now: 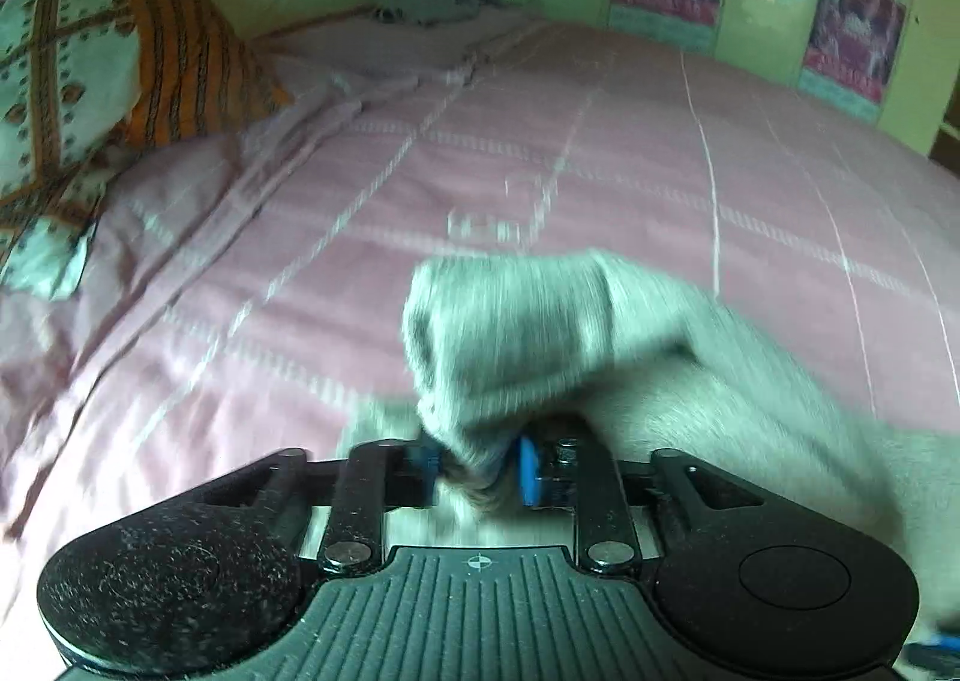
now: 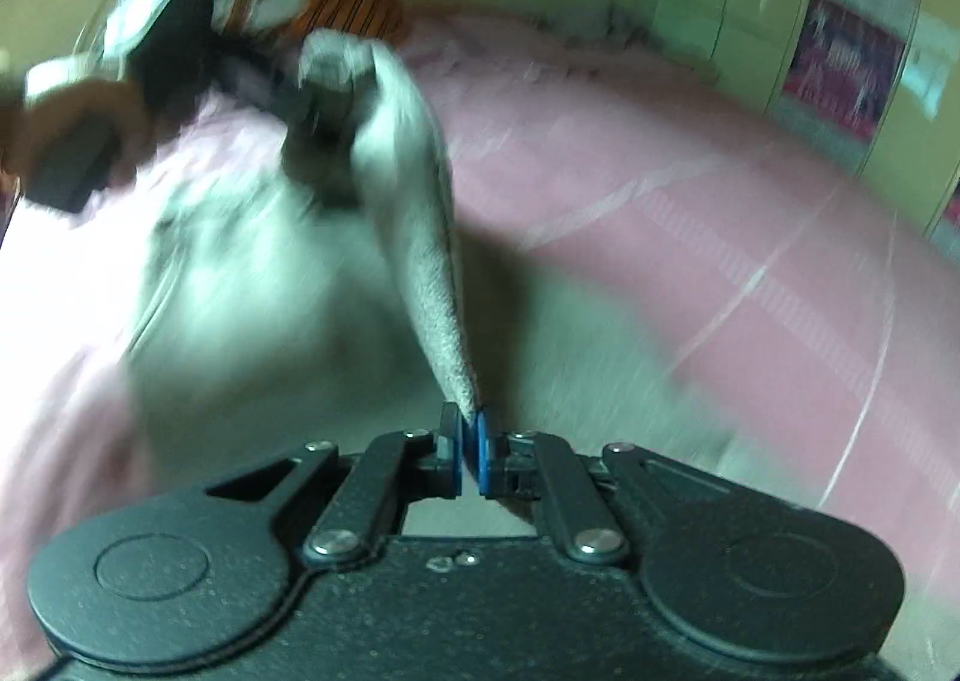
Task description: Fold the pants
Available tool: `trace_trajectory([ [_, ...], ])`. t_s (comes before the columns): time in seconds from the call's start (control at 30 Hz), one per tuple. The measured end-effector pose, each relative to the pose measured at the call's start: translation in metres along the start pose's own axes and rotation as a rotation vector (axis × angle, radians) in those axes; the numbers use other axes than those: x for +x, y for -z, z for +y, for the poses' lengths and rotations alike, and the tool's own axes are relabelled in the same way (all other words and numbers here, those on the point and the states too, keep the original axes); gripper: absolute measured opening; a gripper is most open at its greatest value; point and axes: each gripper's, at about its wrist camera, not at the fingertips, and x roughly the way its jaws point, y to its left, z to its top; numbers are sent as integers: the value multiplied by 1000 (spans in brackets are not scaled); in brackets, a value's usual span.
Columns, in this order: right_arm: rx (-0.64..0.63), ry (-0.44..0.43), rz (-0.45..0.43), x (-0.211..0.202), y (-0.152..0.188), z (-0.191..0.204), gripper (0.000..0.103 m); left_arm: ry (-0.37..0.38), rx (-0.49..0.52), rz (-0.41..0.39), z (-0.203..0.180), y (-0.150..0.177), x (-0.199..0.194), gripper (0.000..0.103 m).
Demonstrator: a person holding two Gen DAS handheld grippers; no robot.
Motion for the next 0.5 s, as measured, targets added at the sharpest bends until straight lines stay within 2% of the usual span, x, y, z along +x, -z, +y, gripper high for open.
trace_trajectory([
  [0.03,30,-4,32,6,14,8,6,-5,-5,14,3,9,-5,36],
  [0.07,64,-8,61,12,24,14,15,-17,-22,39,9,18,-9,49],
  [0.1,95,-2,70,16,31,18,17,-11,-44,73,15,24,-11,57],
  [0.17,153,14,49,12,36,22,21,21,-123,128,32,40,-20,63],
  [0.3,328,3,27,-6,37,7,28,123,-315,184,65,67,-45,69],
  [0.4,439,-3,39,-11,48,-8,30,243,-512,213,84,86,-53,69],
  [0.5,523,-16,58,-17,64,-21,31,321,-646,214,82,101,-53,69],
])
